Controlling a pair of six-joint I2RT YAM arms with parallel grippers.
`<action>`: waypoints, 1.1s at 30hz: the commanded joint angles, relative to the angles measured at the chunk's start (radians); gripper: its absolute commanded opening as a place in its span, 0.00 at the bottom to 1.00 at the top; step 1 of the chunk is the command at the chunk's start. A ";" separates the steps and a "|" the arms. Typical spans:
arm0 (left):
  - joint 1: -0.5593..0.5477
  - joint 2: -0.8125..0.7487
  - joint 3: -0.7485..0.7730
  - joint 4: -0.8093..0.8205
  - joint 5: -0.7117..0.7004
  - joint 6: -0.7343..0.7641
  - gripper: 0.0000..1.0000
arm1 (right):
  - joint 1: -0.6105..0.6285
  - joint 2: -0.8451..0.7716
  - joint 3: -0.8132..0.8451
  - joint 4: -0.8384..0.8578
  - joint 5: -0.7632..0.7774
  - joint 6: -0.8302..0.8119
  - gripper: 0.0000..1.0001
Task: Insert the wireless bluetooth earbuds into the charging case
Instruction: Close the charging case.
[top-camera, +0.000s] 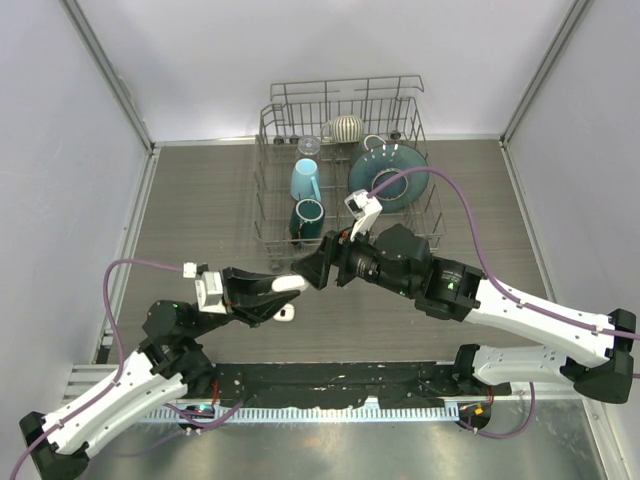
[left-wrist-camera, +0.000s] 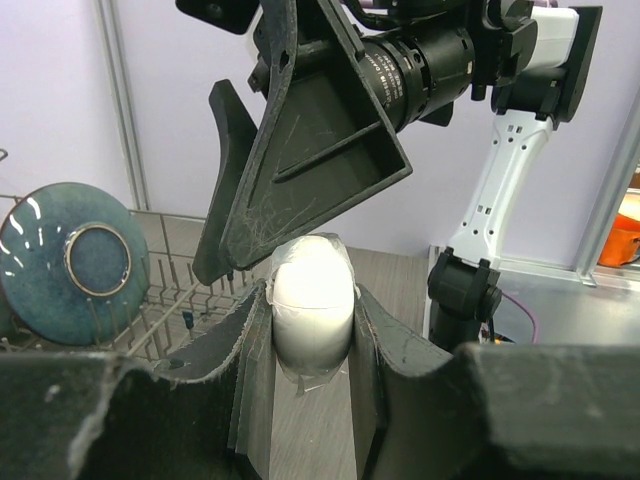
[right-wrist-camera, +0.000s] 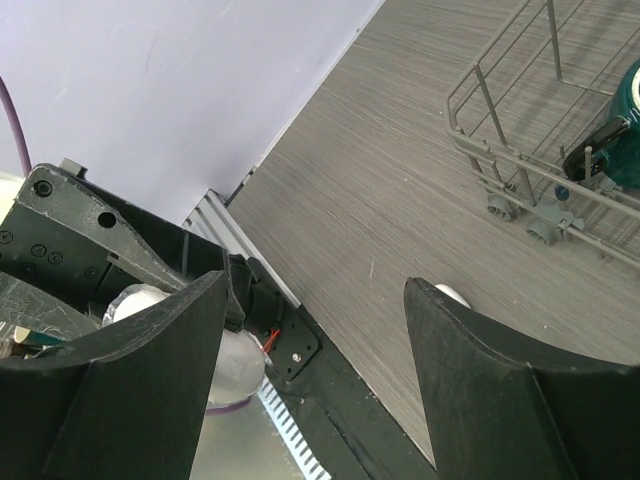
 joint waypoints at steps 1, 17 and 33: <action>0.002 0.022 0.047 0.063 -0.028 0.010 0.00 | 0.002 -0.013 -0.004 0.019 -0.053 -0.017 0.77; 0.000 0.033 0.050 0.057 -0.039 0.014 0.00 | 0.002 -0.174 -0.106 0.182 0.108 -0.028 0.76; 0.000 0.011 0.046 0.019 -0.109 0.011 0.00 | 0.150 -0.148 -0.185 0.107 0.370 0.008 0.74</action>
